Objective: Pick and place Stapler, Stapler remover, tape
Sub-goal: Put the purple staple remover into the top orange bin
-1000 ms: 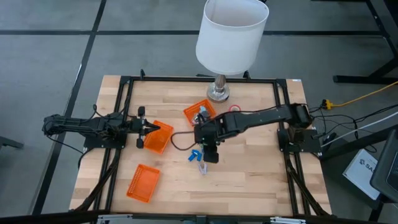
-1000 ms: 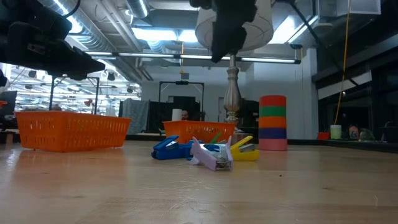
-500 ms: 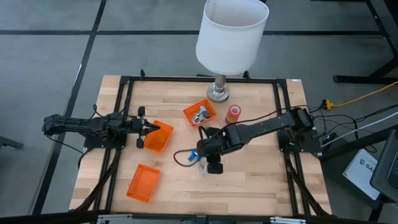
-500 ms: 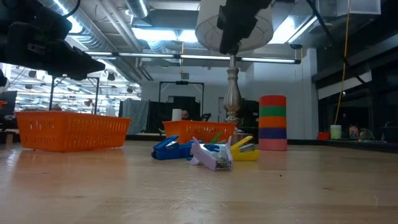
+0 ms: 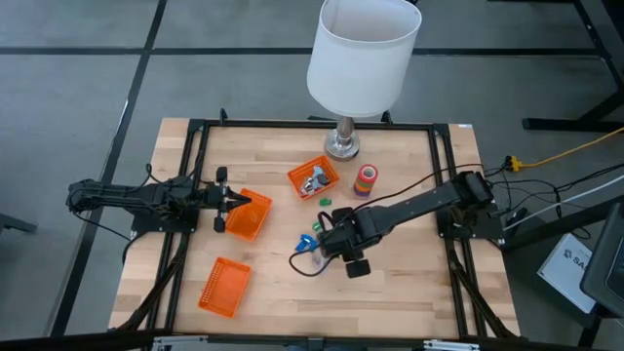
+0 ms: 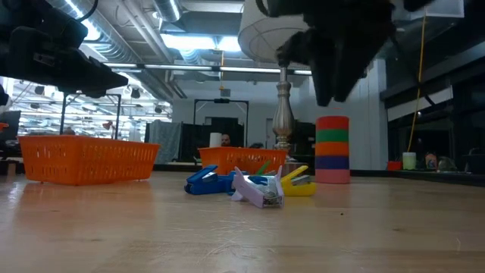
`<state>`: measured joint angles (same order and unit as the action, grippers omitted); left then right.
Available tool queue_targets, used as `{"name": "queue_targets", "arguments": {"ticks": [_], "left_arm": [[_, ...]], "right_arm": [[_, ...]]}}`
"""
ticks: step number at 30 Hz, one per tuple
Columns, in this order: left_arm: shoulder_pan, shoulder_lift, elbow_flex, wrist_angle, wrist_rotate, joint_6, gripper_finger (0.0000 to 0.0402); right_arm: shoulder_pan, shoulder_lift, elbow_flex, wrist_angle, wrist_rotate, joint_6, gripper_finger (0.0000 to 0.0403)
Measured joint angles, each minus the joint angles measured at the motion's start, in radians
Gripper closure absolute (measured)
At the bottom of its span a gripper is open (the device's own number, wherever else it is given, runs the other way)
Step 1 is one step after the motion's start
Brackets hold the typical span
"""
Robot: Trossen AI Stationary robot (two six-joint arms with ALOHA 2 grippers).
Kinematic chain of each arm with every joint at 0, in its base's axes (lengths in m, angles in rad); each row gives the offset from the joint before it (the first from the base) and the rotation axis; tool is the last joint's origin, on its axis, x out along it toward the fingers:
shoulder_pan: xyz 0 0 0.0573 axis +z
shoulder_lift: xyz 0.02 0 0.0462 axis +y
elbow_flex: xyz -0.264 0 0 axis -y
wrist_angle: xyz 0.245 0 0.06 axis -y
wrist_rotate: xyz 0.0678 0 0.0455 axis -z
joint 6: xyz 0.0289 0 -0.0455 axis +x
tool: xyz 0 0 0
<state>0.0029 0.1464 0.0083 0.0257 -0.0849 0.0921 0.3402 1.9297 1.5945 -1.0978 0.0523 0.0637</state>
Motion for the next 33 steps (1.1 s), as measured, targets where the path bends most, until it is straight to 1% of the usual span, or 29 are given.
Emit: {"name": "queue_targets", "arguments": {"ticks": [6, 13, 18, 20, 27, 33], "left_arm": [[0.000, 0.000, 0.000, 0.000, 0.000, 0.000, 0.0389], [0.000, 0.000, 0.000, 0.000, 0.000, 0.000, 0.0390], [0.000, 0.000, 0.000, 0.000, 0.000, 0.000, 0.0390], [0.000, 0.000, 0.000, 0.000, 0.000, 0.000, 0.0391], [0.000, 0.000, 0.000, 0.000, 0.000, 0.000, 0.0389], [0.000, 0.000, 0.000, 0.000, 0.000, 0.000, 0.0391]], "right_arm": [[-0.028, 0.000, -0.061, -0.003, 0.000, -0.019, 0.0260], [-0.052, 0.000, -0.128, 0.009, -0.001, 0.086, 0.0261], [-0.085, 0.000, -0.154, 0.016, 0.007, 0.093, 0.0261], [-0.094, 0.000, -0.170, 0.037, 0.007, 0.114, 0.0261], [-0.099, 0.000, -0.276, 0.133, 0.006, 0.300, 0.0261], [-0.099, 0.000, -0.360, 0.223, -0.003, 0.311, 0.0261]]}}
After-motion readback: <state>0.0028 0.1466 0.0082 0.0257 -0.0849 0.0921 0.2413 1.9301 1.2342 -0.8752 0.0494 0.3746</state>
